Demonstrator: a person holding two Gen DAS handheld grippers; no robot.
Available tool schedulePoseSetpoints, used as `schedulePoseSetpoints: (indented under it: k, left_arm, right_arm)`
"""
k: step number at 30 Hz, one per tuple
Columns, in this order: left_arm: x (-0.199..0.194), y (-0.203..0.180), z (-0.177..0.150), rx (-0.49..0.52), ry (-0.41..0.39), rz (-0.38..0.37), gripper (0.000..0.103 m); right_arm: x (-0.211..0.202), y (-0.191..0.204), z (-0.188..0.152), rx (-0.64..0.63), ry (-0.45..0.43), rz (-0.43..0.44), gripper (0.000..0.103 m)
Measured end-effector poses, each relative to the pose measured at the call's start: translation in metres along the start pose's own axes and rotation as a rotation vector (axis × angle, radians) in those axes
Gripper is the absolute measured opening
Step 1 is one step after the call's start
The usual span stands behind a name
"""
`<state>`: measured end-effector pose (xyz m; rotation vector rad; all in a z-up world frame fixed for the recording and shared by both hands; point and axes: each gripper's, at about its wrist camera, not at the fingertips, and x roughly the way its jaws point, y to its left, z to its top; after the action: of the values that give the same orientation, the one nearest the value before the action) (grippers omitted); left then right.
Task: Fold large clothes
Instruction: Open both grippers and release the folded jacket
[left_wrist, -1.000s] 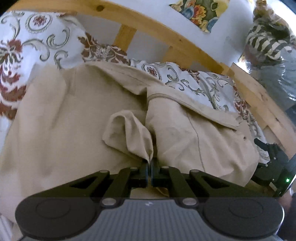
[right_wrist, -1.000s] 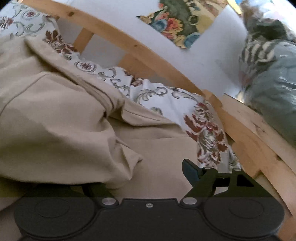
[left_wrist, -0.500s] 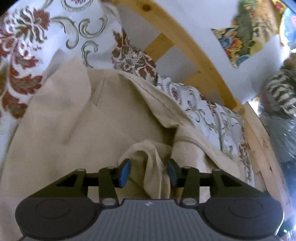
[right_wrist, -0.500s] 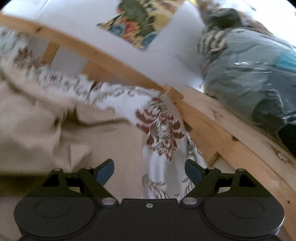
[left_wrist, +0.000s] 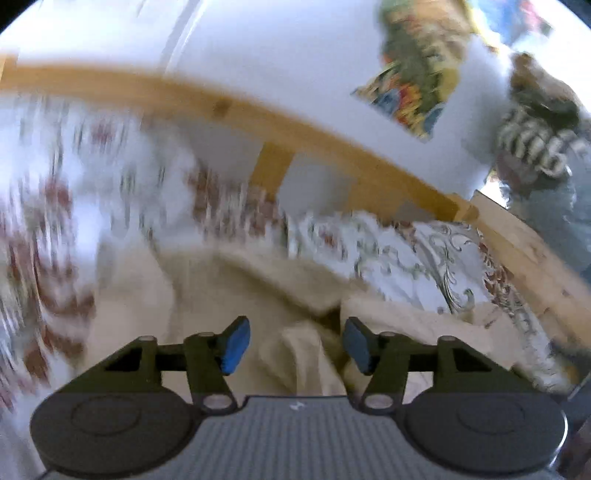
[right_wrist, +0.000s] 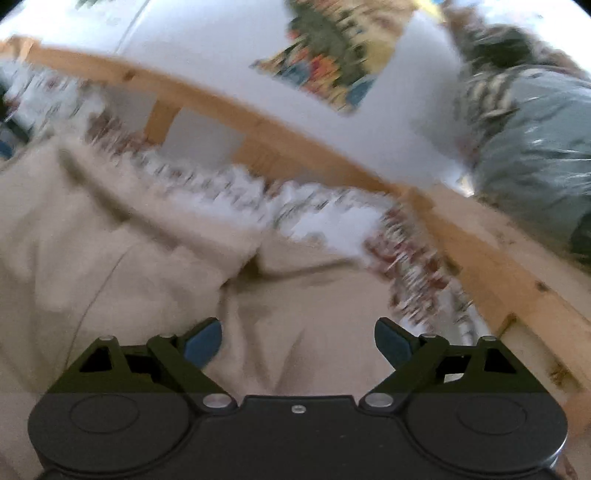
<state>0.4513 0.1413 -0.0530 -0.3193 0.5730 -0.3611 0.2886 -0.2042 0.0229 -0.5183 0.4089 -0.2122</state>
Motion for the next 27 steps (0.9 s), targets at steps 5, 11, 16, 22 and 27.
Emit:
schedulePoseSetpoints:
  k: [5, 11, 16, 22, 27]
  left_arm:
    - [0.035, -0.04, 0.031, -0.012, -0.073, 0.073, 0.075]
    - [0.085, -0.042, 0.002, 0.049, 0.107, 0.207, 0.067]
    - [0.092, -0.02, -0.024, 0.004, 0.152, 0.222, 0.075]
    - [0.047, -0.022, -0.02, -0.039, 0.065, 0.169, 0.078]
    - [-0.003, -0.044, -0.05, 0.051, 0.089, 0.099, 0.08]
  right_arm:
    - [0.03, 0.006, 0.039, 0.097, -0.064, -0.008, 0.097]
    - [0.059, 0.042, 0.025, 0.003, -0.004, -0.003, 0.098]
    - [0.072, 0.056, 0.001, -0.037, 0.02, 0.023, 0.099]
    - [0.047, 0.041, 0.008, 0.002, -0.011, 0.036, 0.098]
    - [0.0, 0.024, -0.009, 0.031, -0.008, 0.058, 0.102]
